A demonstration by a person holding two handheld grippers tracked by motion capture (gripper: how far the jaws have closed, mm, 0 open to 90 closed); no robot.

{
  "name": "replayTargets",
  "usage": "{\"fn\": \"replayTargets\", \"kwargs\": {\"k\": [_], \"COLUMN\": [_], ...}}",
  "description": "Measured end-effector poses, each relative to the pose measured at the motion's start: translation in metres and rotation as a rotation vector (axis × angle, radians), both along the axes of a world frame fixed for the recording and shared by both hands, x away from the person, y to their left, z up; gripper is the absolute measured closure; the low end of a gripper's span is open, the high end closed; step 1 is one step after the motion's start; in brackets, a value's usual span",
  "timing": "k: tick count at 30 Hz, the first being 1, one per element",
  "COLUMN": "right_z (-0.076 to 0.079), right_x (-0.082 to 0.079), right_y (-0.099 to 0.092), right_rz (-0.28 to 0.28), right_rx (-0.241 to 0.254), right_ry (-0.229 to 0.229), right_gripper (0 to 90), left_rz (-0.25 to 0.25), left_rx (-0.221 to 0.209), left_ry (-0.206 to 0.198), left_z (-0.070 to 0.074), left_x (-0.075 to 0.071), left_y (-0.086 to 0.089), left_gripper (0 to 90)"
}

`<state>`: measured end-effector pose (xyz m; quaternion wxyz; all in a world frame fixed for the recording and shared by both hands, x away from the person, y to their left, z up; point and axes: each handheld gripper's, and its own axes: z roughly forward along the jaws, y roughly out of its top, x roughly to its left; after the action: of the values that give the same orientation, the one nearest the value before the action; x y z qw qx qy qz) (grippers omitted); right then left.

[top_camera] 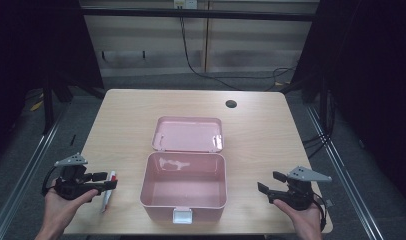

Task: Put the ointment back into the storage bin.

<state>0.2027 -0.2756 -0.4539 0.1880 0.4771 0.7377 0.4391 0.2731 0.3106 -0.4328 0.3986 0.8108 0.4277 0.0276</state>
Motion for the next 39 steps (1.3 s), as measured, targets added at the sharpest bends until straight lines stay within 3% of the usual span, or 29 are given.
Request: {"fn": "replayTargets", "kwargs": {"k": [4,9,17,25,28,31,34,35,39], "right_z": [0.004,0.005,0.007,0.006,0.005,0.005,0.005,0.005,0.004], "right_x": [-0.003,-0.004,-0.004,-0.003,-0.002,-0.002,-0.001,-0.001,-0.001], "right_y": [0.000,0.000,0.002,0.004,0.005,0.006,0.007,0.007,0.008], "right_rz": [0.005,0.010,0.023,0.045,0.053,0.050,0.055,0.056,0.062], "right_rx": [0.037,0.056,0.062,0.051,0.048,0.041,0.036,0.036,0.032], "right_ry": [-0.017,0.006,0.013,0.025,0.032,0.037,0.039,0.039,0.052], "right_gripper": [31.2,31.1,31.3,31.3,31.3,31.3,31.3,31.3,31.2], "left_rz": [-0.011,-0.026,-0.067,-0.071,-0.063,-0.058,-0.063,-0.041,-0.031], "left_rx": [0.000,-0.017,0.043,0.087,0.131,0.154,0.203,0.223,0.263], "left_ry": [0.006,0.021,0.012,0.056,0.111,0.128,0.176,0.183,0.223], "left_z": [0.001,0.003,0.011,0.018,0.017,0.015,0.010,0.007,0.003], "left_x": [-0.002,-0.004,-0.007,0.000,0.008,0.011,0.017,0.019,0.024], "left_y": [0.000,0.000,-0.004,-0.003,-0.005,-0.006,-0.009,-0.009,-0.011], "left_gripper": [36.3,37.0,46.1,55.1,60.1,60.1,59.3,59.4,59.8]}}
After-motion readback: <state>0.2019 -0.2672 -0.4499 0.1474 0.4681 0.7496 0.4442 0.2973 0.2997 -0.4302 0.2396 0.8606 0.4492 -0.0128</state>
